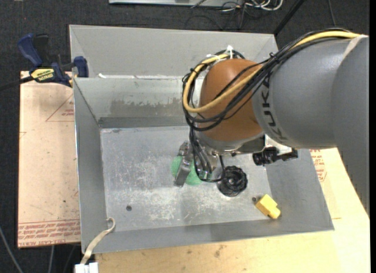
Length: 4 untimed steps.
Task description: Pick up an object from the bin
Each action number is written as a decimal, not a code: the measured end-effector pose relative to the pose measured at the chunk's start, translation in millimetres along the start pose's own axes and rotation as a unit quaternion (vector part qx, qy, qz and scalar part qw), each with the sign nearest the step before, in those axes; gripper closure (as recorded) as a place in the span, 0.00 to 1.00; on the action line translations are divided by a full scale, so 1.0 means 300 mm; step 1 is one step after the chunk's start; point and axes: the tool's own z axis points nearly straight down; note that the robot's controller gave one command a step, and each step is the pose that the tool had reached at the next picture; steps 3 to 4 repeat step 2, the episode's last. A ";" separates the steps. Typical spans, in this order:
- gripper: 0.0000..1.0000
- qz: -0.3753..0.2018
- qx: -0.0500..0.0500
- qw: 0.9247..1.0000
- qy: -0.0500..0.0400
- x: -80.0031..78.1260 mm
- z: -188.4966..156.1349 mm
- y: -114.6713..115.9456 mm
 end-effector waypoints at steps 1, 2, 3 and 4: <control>1.00 -0.002 0.008 1.000 0.013 0.057 -0.031 -0.052; 1.00 -0.002 0.005 1.000 0.007 0.010 -0.270 -0.044; 1.00 -0.002 0.005 1.000 0.007 0.010 -0.270 -0.044; 1.00 -0.002 0.005 1.000 0.007 0.010 -0.270 -0.044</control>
Offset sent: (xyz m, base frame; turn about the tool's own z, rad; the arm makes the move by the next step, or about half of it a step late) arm 0.0220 -0.0207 0.2301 -0.0039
